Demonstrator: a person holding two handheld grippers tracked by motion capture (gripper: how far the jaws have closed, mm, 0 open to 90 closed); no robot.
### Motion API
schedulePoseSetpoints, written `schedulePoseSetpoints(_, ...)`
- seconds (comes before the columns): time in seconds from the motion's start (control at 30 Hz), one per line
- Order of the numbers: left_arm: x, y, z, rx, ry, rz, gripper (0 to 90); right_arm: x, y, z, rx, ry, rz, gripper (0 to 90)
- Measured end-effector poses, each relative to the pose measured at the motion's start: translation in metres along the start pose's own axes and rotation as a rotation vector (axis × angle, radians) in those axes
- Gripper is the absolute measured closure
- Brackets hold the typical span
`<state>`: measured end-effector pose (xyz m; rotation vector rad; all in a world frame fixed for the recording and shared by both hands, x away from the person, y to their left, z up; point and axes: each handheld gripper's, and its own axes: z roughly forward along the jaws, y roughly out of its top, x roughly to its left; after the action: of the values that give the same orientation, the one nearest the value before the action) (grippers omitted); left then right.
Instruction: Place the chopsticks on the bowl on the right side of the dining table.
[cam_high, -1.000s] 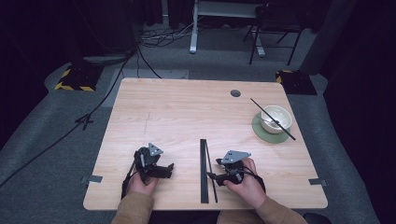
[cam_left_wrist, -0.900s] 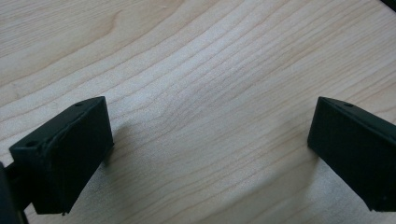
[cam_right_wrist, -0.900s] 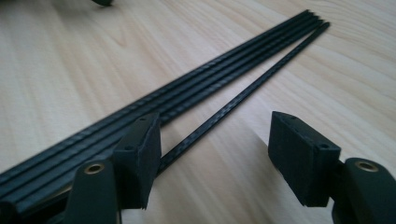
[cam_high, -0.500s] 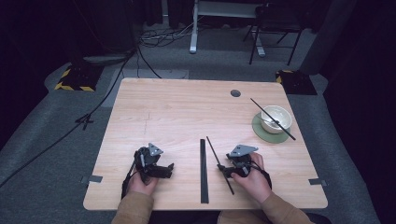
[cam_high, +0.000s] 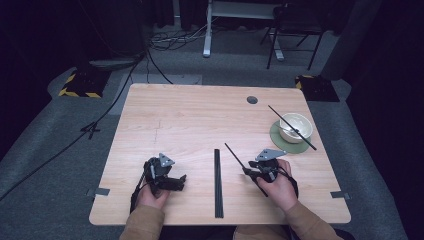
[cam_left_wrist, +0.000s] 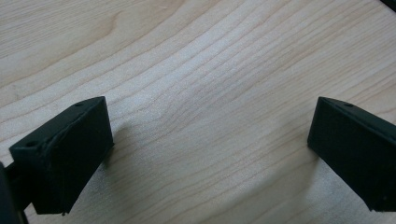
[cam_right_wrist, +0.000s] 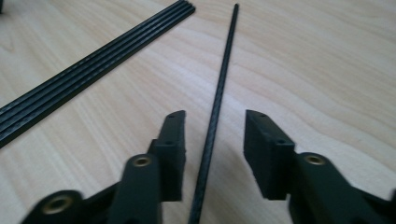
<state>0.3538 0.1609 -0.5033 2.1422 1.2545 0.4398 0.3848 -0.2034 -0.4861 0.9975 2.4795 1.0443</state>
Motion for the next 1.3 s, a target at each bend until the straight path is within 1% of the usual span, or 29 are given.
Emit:
schedulePoseSetpoints(0.03, 0.000, 0.000, 0.000, 0.000, 0.000, 0.000, 0.3, -0.001, -0.001, 0.000, 0.004, 0.010, -0.009, 66.2)
schedulePoseSetpoints(0.13, 0.000, 0.000, 0.000, -0.002, -0.001, 0.000, 0.3, -0.001, -0.002, -0.001, 0.018, 0.027, -0.003, 73.2)
schedulePoseSetpoints(0.2, 0.000, 0.000, 0.000, 0.000, 0.000, 0.000, 0.3, -0.001, -0.002, 0.000, 0.036, 0.055, -0.003, 76.2)
schedulePoseSetpoints(0.27, 0.000, 0.000, 0.000, 0.000, 0.000, 0.000, 0.3, -0.002, -0.003, 0.001, 0.049, 0.059, -0.008, 80.1)
schedulePoseSetpoints(0.3, 0.000, 0.000, 0.000, 0.000, 0.000, 0.000, 0.3, -0.003, -0.003, 0.001, 0.048, 0.056, -0.018, 82.6)
schedulePoseSetpoints(0.33, 0.000, 0.000, 0.000, 0.000, 0.000, 0.000, 0.3, -0.004, -0.003, 0.001, 0.054, 0.056, -0.011, 83.7)
schedulePoseSetpoints(0.47, 0.000, 0.000, 0.000, 0.000, 0.000, 0.000, 0.3, -0.011, -0.004, -0.001, 0.059, 0.043, 0.008, 85.5)
schedulePoseSetpoints(0.53, 0.000, 0.000, 0.000, 0.000, 0.000, 0.000, 0.3, -0.013, -0.004, -0.002, 0.060, 0.045, 0.029, 86.0)
schedulePoseSetpoints(0.57, 0.000, 0.000, 0.000, 0.000, 0.000, 0.000, 0.3, -0.014, -0.004, -0.002, 0.057, 0.041, 0.028, 86.1)
schedulePoseSetpoints(0.67, 0.000, 0.000, 0.000, 0.000, 0.000, 0.000, 0.3, -0.017, -0.004, -0.001, 0.051, 0.034, 0.048, 86.1)
schedulePoseSetpoints(0.77, 0.000, 0.000, 0.000, 0.000, 0.000, 0.000, 0.3, -0.021, -0.003, -0.004, 0.040, 0.030, 0.058, 86.2)
schedulePoseSetpoints(0.8, 0.000, 0.000, 0.000, 0.001, -0.001, 0.000, 0.3, -0.022, -0.003, -0.005, 0.035, 0.030, 0.050, 86.2)
schedulePoseSetpoints(0.87, 0.000, 0.000, 0.000, 0.000, -0.003, -0.002, 0.3, -0.024, -0.001, -0.009, 0.026, 0.031, 0.052, 86.2)
schedulePoseSetpoints(0.93, -0.001, 0.000, 0.000, -0.002, -0.003, -0.005, 0.3, -0.024, 0.002, -0.013, 0.012, 0.044, 0.050, 86.2)
schedulePoseSetpoints(1.1, 0.000, 0.000, 0.000, 0.000, -0.002, 0.001, 0.3, -0.026, 0.004, -0.022, -0.009, 0.047, 0.047, 86.2)
schedulePoseSetpoints(1.17, 0.000, 0.000, 0.000, -0.001, -0.003, 0.001, 0.3, -0.027, 0.005, -0.027, -0.017, 0.055, 0.042, 86.2)
schedulePoseSetpoints(1.2, 0.000, 0.000, 0.001, -0.004, -0.004, 0.003, 0.3, -0.026, 0.006, -0.030, -0.023, 0.061, 0.051, 86.2)
schedulePoseSetpoints(1.3, 0.000, 0.001, 0.001, -0.001, -0.012, 0.002, 0.2, -0.028, 0.009, -0.038, -0.040, 0.077, 0.042, 86.2)
